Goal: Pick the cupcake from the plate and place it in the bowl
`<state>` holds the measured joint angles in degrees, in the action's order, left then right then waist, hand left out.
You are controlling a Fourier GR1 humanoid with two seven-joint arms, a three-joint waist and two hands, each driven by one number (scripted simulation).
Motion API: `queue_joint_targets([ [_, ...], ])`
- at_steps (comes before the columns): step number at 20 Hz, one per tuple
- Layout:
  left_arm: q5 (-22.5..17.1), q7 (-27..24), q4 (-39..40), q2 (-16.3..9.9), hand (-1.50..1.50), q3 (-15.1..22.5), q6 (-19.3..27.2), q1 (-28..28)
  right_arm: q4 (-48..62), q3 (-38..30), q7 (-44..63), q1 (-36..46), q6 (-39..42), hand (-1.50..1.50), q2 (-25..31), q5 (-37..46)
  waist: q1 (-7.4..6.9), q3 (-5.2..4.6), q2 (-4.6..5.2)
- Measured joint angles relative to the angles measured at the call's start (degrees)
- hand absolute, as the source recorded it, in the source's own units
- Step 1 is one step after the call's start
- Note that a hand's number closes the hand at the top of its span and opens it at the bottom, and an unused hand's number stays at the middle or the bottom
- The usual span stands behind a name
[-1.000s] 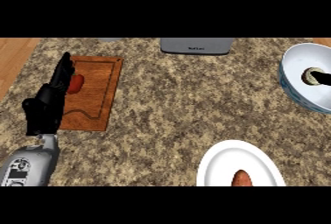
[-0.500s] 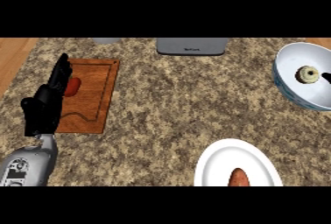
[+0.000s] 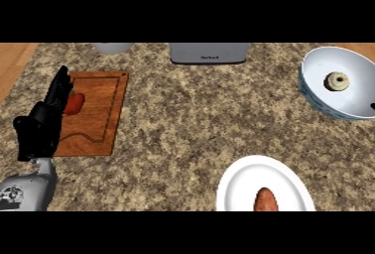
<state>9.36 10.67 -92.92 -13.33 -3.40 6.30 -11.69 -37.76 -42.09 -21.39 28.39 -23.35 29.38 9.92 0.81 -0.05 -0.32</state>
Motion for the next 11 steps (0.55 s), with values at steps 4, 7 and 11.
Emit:
queue_joint_targets([
  [4,0.4,-0.7,0.5,0.7,0.0,0.0,0.4,0.3,-11.4,1.4,1.4,-8.6,4.4,-1.5,-4.0,-2.8,0.34,-0.04,-0.08],
  [7,1.5,-0.1,0.7,1.3,0.0,0.4,1.0,-0.4,-21.1,3.2,3.7,-14.3,5.7,-1.5,-7.4,-4.2,0.23,-0.02,-0.01],
  [11,0.7,-0.9,1.3,1.0,0.0,-0.7,-0.4,-0.6,-30.9,4.8,6.0,-20.5,5.7,-1.5,-10.4,-5.4,-0.18,0.0,0.13],
])
